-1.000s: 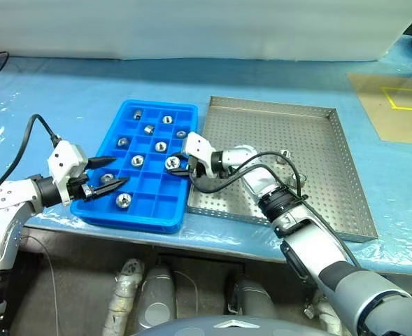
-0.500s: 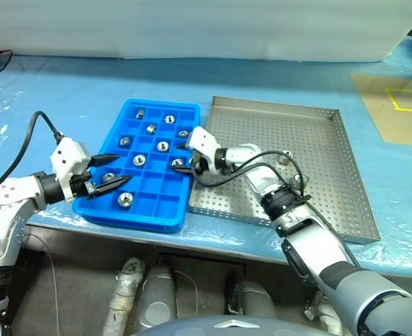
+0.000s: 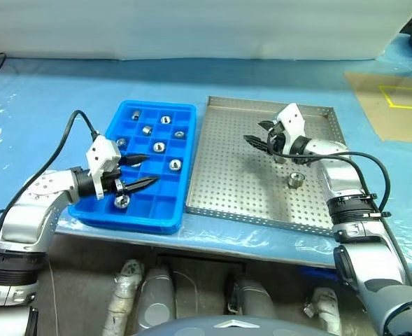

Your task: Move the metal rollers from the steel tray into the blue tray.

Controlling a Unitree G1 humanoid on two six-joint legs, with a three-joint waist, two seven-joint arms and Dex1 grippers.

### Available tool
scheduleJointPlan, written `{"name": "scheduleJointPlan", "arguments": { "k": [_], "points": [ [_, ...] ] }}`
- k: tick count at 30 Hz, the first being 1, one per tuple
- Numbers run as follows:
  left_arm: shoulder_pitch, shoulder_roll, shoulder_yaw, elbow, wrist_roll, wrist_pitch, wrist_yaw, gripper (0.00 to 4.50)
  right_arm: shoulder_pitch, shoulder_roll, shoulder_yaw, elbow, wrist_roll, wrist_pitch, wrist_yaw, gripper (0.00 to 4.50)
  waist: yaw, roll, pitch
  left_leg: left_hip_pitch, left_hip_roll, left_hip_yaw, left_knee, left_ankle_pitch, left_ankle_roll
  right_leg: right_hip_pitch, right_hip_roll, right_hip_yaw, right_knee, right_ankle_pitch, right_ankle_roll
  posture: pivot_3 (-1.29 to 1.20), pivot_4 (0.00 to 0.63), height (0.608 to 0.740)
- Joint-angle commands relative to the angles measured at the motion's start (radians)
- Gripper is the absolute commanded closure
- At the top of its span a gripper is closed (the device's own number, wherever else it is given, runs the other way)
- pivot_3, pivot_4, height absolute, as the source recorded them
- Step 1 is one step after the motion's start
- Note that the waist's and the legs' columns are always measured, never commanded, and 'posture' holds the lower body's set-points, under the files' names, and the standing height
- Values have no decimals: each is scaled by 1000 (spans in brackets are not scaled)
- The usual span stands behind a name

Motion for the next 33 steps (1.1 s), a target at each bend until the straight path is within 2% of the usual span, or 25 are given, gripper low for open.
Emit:
{"name": "scheduleJointPlan", "arguments": {
  "k": [1, 12, 22, 25, 28, 33],
  "points": [
    [-34, -4, -12, 23, 9, -34, -29, 1110, -16, -21, -39, 35, -1, -37, -46, 1239, -2, 0, 0, 0, 0, 0, 0, 0, 0, 0, 0, 0, 0, 0, 0, 15, 150, 740],
    [-45, -19, -29, 57, 26, -61, -48, 1110, 23, -63, -28, 212, -30, -119, -87, 1239, 1, 0, 0, -1, 1, 1, 2, -1, 1, 1, 1, 0, 0, 0, 0, 2, 150, 740],
    [-30, -13, -25, 58, 31, -68, -51, 1110, 11, -57, -27, 343, -49, -178, -107, 1239, 1, 0, 0, -1, 1, 2, 2, -1, 2, 1, 1, 0, 0, 0, 0, 6, 150, 740],
    [-25, -14, -24, 57, 33, -70, -52, 1110, 9, -54, -25, 349, -47, -193, -106, 1871, 2, 0, 0, -1, 1, 3, 3, -1, 3, 1, 1, 0, 0, 0, 0, 8, 150, 740],
    [-24, -13, -22, 59, 35, -72, -55, 1110, 3, -53, -23, 357, -53, -206, -116, 2829, 2, 0, 0, -1, 1, 3, 3, -2, 3, 1, 1, 0, 0, 0, 0, 8, 150, 740],
    [-25, -11, -19, 64, 38, -73, -58, 1110, -5, -44, -24, 327, -54, -202, -131, 2829, 2, 0, 0, -1, 1, 3, 3, -2, 3, 1, 1, 0, 0, 0, 0, 9, 150, 740]
  ]
}}
